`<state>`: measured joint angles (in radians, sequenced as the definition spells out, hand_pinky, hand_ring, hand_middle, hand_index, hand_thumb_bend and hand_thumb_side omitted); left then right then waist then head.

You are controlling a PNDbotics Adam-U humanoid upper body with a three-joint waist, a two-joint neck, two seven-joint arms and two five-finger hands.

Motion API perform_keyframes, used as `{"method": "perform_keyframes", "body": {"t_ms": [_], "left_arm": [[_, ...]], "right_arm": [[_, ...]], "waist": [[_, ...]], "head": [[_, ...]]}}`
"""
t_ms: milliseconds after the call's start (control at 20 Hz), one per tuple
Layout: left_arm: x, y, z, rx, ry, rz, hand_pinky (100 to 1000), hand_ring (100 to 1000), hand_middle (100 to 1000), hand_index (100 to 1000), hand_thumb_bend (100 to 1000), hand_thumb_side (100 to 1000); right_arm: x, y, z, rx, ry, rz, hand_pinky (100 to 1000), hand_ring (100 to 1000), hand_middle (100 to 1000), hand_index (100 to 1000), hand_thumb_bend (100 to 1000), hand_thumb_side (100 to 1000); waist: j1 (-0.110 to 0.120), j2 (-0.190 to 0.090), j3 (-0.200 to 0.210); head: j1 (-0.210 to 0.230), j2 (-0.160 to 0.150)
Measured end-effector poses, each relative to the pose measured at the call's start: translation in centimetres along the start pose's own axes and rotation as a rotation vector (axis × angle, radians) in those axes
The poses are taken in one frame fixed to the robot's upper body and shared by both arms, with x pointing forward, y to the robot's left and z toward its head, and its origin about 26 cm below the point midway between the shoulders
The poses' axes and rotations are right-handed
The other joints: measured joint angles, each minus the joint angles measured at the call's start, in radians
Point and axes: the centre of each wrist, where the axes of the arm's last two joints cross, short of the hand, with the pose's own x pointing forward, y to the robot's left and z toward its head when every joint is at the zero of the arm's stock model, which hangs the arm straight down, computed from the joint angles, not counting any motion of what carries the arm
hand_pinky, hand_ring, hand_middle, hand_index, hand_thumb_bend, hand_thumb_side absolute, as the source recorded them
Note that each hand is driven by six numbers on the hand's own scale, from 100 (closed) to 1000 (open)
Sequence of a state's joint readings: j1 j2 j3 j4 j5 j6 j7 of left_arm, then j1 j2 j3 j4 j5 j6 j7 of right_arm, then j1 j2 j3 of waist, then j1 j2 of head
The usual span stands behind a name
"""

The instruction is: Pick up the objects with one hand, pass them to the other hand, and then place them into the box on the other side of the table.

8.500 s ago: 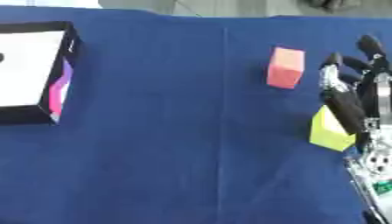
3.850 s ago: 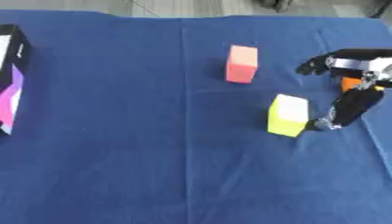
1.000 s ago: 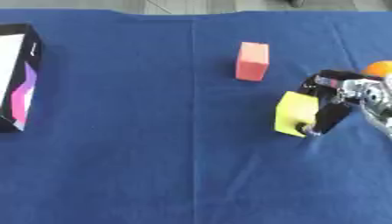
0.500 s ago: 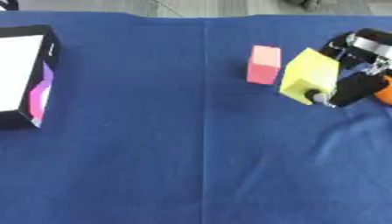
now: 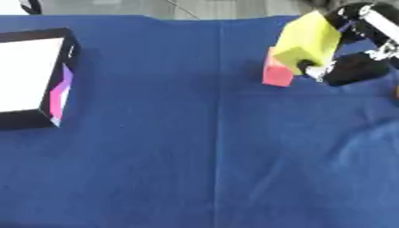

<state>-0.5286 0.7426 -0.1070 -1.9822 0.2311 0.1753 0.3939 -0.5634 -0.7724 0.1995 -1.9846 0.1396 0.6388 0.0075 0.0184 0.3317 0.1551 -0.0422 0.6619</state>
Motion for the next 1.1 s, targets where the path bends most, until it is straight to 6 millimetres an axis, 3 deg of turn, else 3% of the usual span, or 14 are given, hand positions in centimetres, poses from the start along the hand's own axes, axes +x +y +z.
{"method": "perform_keyframes", "body": {"t_ms": [300, 600, 1100], "left_arm": [[2.8, 0.2, -2.1, -0.166, -0.029, -0.149, 808, 756, 786, 919, 100, 806], [5.4, -0.6, -3.6, -0.418, -0.064, -0.324, 833, 797, 816, 931, 100, 708], [7.8, -3.1, -4.4, -0.779, -0.108, -0.591, 855, 836, 844, 930, 239, 602]], "right_arm": [[1.8, 3.5, -0.2, -0.093, -0.053, -0.092, 797, 579, 430, 523, 100, 100], [3.9, 6.3, -0.1, -0.118, -0.131, -0.114, 803, 577, 429, 522, 100, 100], [5.9, 9.7, 0.7, -0.106, -0.175, -0.122, 802, 573, 430, 522, 100, 100]], "waist": [[0.001, -0.009, -0.012], [0.005, -0.024, -0.013], [0.007, -0.036, -0.013]], "head": [[0.009, 0.006], [0.024, 0.014], [0.032, 0.031]]}}
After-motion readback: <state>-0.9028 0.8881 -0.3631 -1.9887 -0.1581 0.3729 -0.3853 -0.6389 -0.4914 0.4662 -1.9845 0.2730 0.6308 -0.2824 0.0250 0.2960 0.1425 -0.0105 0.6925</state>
